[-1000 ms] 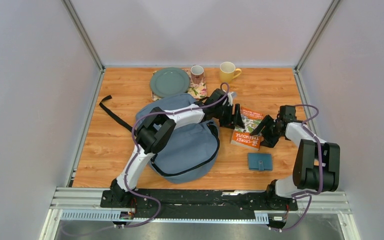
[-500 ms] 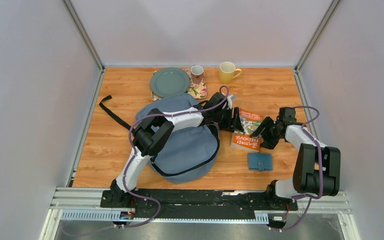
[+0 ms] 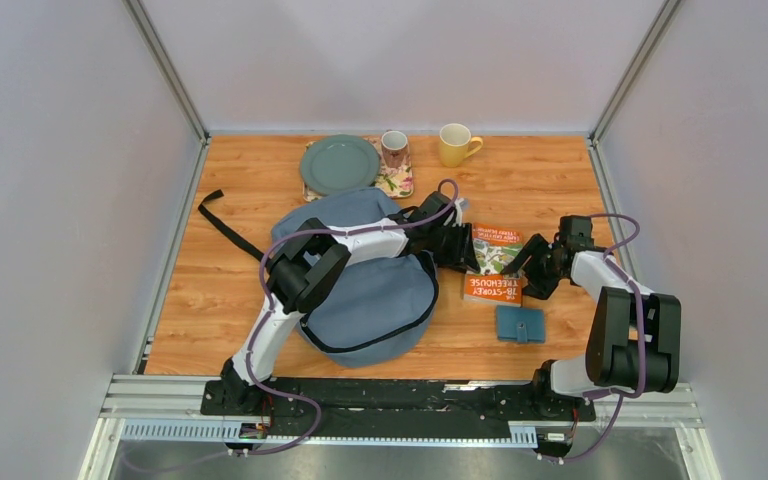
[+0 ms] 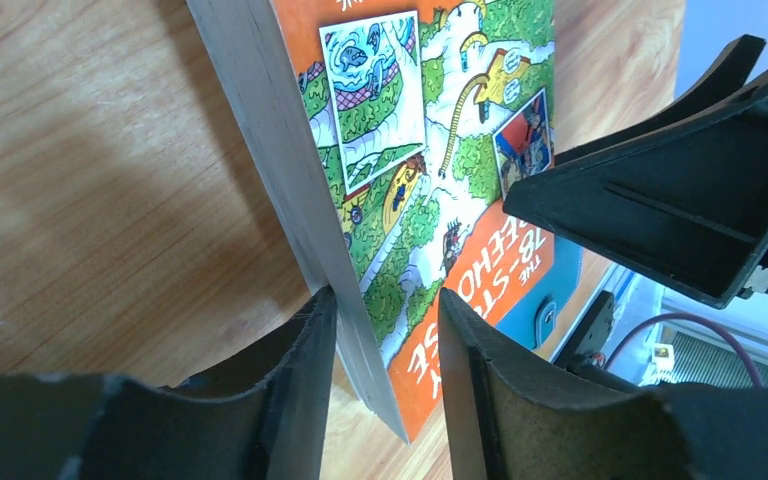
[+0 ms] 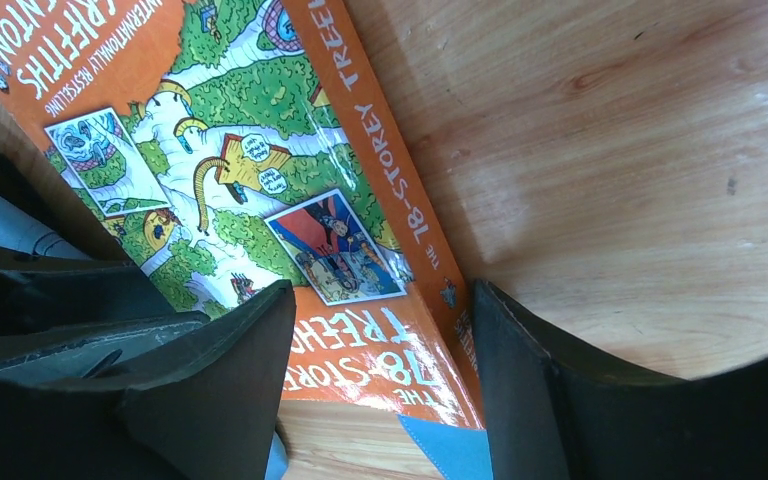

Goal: Pack the student bag
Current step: Pick up the book from the center of the board.

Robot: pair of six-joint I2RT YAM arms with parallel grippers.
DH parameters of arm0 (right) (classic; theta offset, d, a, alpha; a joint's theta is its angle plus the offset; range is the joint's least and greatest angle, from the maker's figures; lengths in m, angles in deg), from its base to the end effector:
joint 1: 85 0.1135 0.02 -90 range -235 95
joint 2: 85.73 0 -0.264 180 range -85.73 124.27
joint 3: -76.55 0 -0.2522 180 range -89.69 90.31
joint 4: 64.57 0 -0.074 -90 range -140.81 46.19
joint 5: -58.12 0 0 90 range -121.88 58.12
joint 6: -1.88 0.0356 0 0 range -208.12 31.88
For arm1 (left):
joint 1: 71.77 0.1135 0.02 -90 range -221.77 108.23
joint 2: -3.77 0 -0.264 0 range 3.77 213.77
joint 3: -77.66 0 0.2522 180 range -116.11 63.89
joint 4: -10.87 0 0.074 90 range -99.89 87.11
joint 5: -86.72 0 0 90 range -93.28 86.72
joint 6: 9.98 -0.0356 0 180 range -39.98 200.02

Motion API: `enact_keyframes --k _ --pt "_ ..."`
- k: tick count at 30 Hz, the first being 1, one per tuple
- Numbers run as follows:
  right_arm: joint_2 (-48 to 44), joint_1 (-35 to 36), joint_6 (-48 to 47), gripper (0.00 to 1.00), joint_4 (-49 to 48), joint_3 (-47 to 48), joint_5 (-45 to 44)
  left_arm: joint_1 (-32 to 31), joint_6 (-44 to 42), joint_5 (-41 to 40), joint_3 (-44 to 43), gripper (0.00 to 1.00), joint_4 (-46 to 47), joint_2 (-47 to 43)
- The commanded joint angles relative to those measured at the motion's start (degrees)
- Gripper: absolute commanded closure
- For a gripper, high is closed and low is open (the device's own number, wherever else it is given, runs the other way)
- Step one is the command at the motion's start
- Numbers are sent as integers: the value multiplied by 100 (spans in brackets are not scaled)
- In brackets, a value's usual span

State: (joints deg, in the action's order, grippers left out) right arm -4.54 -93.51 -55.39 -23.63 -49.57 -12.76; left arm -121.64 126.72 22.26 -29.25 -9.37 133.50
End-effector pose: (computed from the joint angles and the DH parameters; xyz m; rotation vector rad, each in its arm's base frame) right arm 0.2426 -0.0245 0.1587 0.8967 2.6391 0.5710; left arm 0.3097 -0.3912 0.1463 0.3319 2.6254 -1.2507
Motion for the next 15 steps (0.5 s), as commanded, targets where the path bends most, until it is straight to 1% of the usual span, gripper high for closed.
enact_keyframes --k 1,4,5,7,8,9,10,11,13,14,15 --pt "-86 131 172 34 -529 14 1015 -340 348 794 -292 50 1051 -176" --pt "-85 148 172 34 -556 -13 1051 -340 576 926 -336 49 1376 -176" --pt "-86 148 172 34 -565 -22 1059 -340 603 918 -371 53 1386 -150" --pt "-77 166 181 34 -617 -57 1129 -340 665 953 -380 67 1491 -106" --pt "-77 192 198 34 -617 -65 1138 -348 709 970 -371 97 1527 -97" --pt "-77 201 199 34 -626 -74 1138 -340 753 1005 -336 100 1579 -106" --pt "-94 218 199 34 -644 -92 1138 -340 779 997 -301 100 1702 -123" --pt "-94 227 207 34 -652 -118 1147 -340 797 1014 -231 97 1720 -124" --pt "-112 227 199 34 -652 -136 1130 -340 780 979 -204 75 1686 -115" --pt "-112 227 190 34 -652 -127 1130 -340 779 971 -169 68 1685 -115" --pt "-103 227 172 34 -644 -127 1121 -348 797 988 -152 65 1685 -106"
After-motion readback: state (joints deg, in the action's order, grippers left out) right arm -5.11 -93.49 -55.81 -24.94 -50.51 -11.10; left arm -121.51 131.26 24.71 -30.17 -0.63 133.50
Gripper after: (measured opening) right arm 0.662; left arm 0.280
